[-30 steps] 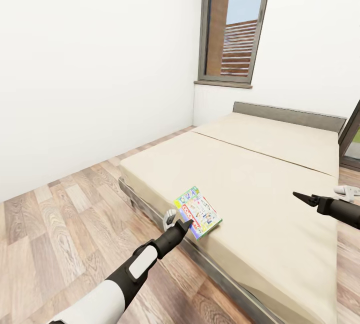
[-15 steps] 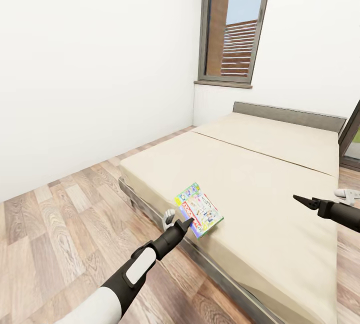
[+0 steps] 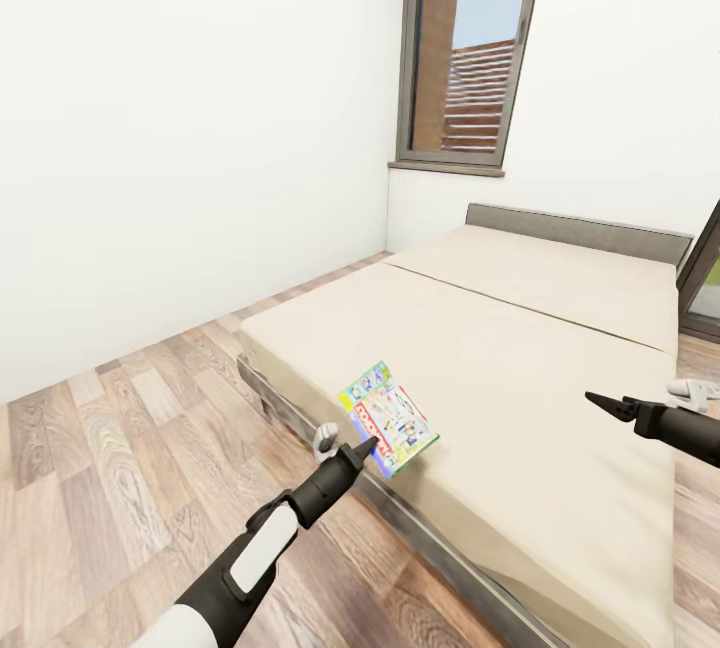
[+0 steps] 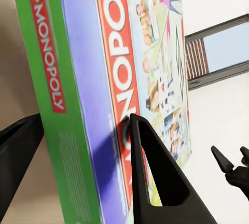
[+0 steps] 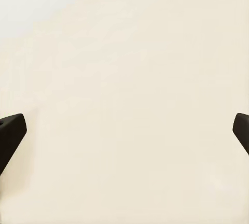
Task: Put all the toys in the child's room - the three board games (two on the bed and one on the table), the two jigsaw puzzles on the table, and the tennis ball on the table - inside the toy box on the table in the child's room.
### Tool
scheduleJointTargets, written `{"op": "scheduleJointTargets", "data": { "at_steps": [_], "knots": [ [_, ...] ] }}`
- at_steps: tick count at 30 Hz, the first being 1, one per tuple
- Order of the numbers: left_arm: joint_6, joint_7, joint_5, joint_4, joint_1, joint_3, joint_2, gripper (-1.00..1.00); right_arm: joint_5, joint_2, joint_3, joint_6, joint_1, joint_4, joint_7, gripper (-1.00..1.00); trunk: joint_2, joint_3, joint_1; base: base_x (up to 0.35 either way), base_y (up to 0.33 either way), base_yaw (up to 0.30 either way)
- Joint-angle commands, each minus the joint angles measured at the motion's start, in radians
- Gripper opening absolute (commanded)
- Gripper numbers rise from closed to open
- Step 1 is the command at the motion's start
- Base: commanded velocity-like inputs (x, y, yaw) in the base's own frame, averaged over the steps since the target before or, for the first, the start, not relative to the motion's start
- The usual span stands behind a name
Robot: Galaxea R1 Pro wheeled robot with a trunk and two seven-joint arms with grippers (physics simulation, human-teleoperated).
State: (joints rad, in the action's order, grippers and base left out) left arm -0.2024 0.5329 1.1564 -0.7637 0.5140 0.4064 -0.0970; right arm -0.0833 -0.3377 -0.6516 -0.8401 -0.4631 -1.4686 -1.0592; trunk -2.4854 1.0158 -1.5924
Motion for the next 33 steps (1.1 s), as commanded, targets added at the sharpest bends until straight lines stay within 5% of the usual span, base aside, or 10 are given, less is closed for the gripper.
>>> {"op": "scheduleJointTargets", "data": {
  "at_steps": [1, 16, 23, 33],
  "knots": [
    [-0.010, -0.004, 0.010, -0.025, -0.010, 0.000, 0.009, -1.00, -0.009, 0.000, -0.001, -0.005, -0.001, -0.001, -0.009, 1.00, 0.000, 0.001, 0.000, 0.000, 0.000, 0.000],
    [-0.022, -0.206, 0.018, -0.363, -0.159, -0.011, 0.121, -1.00, -0.012, 0.000, 0.000, 0.028, 0.000, 0.003, -0.010, 1.00, 0.000, 0.001, 0.000, 0.000, 0.000, 0.000],
    [-0.023, -0.253, 0.026, -0.422, -0.188, -0.015, 0.160, -1.00, -0.019, 0.011, 0.001, 0.045, 0.001, 0.010, -0.009, 1.00, 0.000, 0.001, 0.000, 0.000, 0.000, 0.000],
    [-0.022, -0.289, 0.019, -0.452, -0.201, -0.012, 0.177, -1.00, -0.023, 0.046, 0.003, 0.090, 0.002, 0.013, -0.007, 1.00, 0.000, 0.001, 0.000, 0.000, 0.000, 0.000]
  ]
}}
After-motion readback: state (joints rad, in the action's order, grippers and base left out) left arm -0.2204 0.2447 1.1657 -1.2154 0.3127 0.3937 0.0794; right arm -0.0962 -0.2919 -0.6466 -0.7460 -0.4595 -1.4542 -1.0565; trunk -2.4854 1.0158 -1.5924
